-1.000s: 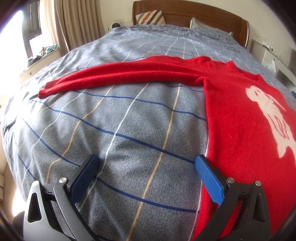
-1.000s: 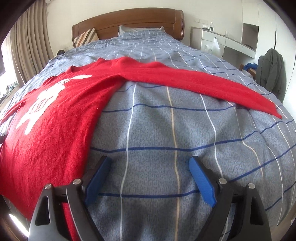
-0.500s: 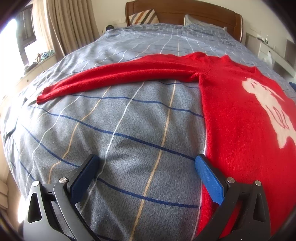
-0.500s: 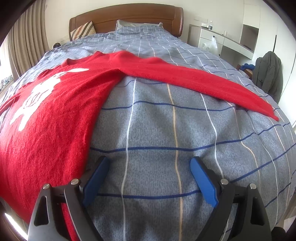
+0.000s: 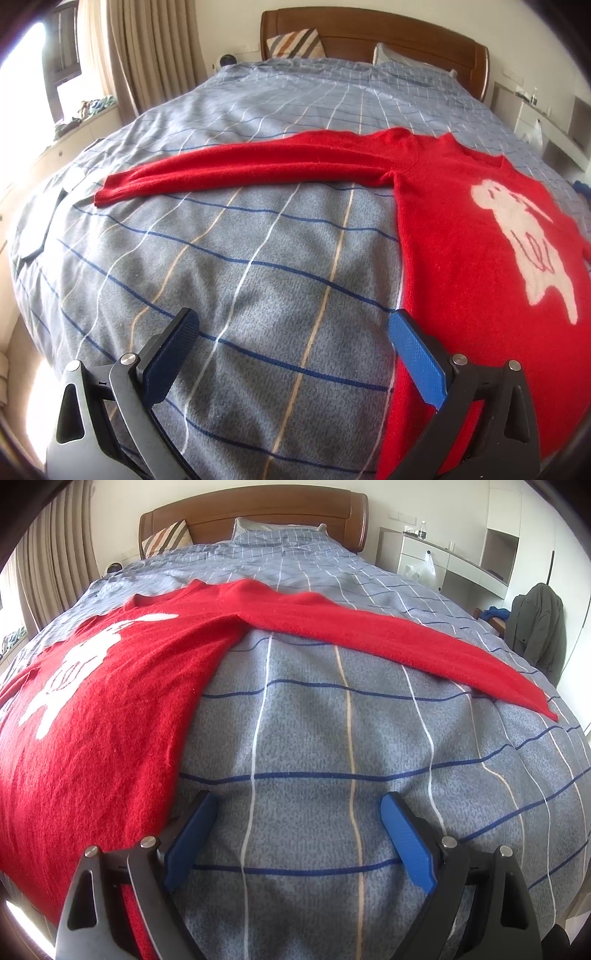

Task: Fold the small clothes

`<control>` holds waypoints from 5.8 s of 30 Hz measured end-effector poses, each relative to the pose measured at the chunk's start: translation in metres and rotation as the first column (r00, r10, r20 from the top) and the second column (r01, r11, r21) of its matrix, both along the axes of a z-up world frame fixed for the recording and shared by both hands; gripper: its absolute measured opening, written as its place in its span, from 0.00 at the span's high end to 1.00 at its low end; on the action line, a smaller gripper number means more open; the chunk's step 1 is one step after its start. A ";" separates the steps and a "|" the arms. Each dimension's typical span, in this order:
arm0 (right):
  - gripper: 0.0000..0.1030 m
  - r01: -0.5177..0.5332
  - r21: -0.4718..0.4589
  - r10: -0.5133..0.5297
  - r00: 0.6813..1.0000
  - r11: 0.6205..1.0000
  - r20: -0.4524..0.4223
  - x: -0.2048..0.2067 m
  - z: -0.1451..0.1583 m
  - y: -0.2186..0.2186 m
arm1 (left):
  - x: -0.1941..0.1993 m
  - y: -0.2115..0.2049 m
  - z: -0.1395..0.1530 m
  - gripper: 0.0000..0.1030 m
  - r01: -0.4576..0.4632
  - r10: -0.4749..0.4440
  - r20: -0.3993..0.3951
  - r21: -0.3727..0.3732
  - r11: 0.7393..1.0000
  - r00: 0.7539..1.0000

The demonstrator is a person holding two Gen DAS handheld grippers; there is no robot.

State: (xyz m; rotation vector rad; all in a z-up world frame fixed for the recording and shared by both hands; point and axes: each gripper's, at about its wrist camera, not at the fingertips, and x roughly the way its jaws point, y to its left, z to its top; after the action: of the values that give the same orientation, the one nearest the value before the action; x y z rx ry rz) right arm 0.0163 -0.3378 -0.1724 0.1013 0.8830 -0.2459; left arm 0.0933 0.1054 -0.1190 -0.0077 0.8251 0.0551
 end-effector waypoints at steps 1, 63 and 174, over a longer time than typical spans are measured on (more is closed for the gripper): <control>0.12 -0.001 0.002 0.001 1.000 1.000 -0.003 0.001 0.000 0.000 | -0.002 0.001 0.001 0.00 -0.008 0.008 0.015 -0.007 1.000 1.000; 0.38 0.334 0.709 -0.504 0.863 0.621 0.035 -0.005 0.012 -0.242 | -0.004 0.001 -0.020 0.00 -0.034 0.035 0.072 -0.012 0.999 0.997; 0.31 -0.255 0.044 0.243 0.951 0.966 0.191 -0.027 0.034 0.081 | 0.166 0.058 0.171 0.98 0.148 -0.138 0.068 -0.173 0.974 0.988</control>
State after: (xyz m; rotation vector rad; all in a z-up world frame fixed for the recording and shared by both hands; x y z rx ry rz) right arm -0.0104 -0.2570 -0.1383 0.0740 0.7110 0.0306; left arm 0.2593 0.1629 0.0521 -0.1176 0.7704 -0.1542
